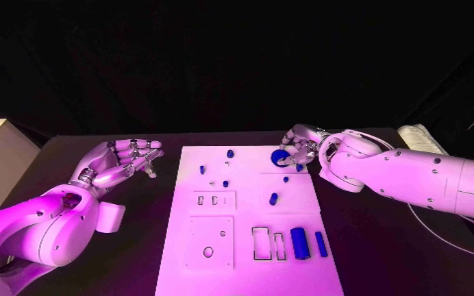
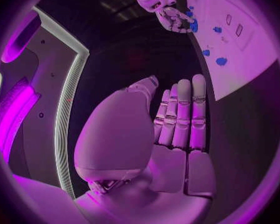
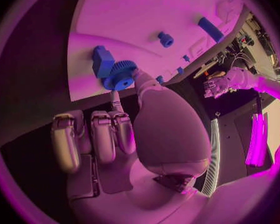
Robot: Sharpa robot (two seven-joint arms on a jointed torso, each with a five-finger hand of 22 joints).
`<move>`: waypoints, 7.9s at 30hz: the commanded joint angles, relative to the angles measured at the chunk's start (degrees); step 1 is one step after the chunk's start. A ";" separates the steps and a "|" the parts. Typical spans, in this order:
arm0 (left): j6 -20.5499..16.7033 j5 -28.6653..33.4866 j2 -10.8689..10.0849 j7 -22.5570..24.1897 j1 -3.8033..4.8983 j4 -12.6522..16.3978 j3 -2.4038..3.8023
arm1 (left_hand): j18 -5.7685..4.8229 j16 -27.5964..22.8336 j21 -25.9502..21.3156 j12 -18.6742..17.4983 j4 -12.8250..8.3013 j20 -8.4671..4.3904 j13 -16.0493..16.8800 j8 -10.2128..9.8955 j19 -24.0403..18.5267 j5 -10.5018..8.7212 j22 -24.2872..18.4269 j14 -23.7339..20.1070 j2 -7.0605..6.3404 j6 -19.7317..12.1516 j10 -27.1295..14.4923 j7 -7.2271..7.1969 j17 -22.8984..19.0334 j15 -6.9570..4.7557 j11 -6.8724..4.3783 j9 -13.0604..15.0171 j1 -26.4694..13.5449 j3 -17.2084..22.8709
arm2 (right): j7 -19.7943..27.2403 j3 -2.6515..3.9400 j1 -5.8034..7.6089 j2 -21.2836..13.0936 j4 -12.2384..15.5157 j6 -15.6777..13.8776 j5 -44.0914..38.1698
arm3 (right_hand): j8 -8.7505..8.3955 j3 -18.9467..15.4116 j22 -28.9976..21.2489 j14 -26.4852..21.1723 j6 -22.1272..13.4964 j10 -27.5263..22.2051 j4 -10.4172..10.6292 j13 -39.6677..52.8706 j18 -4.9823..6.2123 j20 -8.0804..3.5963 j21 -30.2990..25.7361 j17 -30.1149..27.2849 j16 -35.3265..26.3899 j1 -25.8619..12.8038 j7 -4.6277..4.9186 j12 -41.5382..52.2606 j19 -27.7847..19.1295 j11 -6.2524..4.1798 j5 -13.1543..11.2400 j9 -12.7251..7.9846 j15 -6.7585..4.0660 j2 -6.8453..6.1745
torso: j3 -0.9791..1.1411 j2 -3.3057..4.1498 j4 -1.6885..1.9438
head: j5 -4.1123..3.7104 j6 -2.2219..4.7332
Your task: Assemble the parts on the task board
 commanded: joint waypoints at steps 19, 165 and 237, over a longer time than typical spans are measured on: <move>0.82 0.19 0.02 0.16 0.05 0.06 0.02 | 0.78 -0.20 0.15 0.03 0.09 -0.13 0.05 0.18 -0.33 -0.39 0.05 -0.21 -0.20 -0.37 -0.31 0.05 -0.10 0.15 0.10 0.05 -0.53 0.27 | 2.32 -0.07 -0.35 -0.05 0.68 -3.02 -4.47 | 0.74 8.03 15.09 6.08 2.48 5.94 -0.57 15.09 -0.39 0.14 0.40 15.08 0.24 5.87 -0.59 0.12 6.00 -0.01 0.48 -0.43 0.01 1.27 | -0.11 0.07 0.23 | -0.29 0.13; 0.84 0.20 -0.48 -0.21 0.06 0.51 -0.01 | 0.79 -0.32 0.75 0.05 0.16 -0.06 0.17 0.23 -0.81 -0.40 0.38 -0.13 -0.13 -0.58 -0.49 0.12 -0.14 0.20 0.15 0.32 -0.86 0.58 | -3.61 -0.95 -1.54 13.72 1.69 -3.18 -11.98 | -2.45 6.03 15.09 6.08 1.66 5.36 3.66 14.50 -0.39 0.39 0.40 15.08 0.24 -3.34 -0.21 -0.49 6.00 0.37 -0.13 -2.43 0.35 -1.10 | -0.29 0.30 0.61 | 1.15 -1.07; 3.85 -1.03 7.76 0.99 -1.21 -8.21 -1.43 | 0.86 -5.20 -1.44 0.42 -0.19 0.22 0.73 0.72 -2.95 -0.47 -1.38 -0.64 -0.76 -0.88 -0.44 -0.08 -2.47 0.31 0.07 1.50 -1.17 1.04 | 17.85 -2.16 -1.67 -7.91 3.14 -4.12 2.02 | -0.58 8.66 14.77 4.84 0.74 -11.01 -0.18 -14.61 -0.27 -1.26 -0.06 9.76 -2.52 5.13 -1.21 -31.19 5.76 -1.01 -0.11 -2.43 -1.15 -3.49 | 1.46 -3.89 -1.40 | -1.51 -2.37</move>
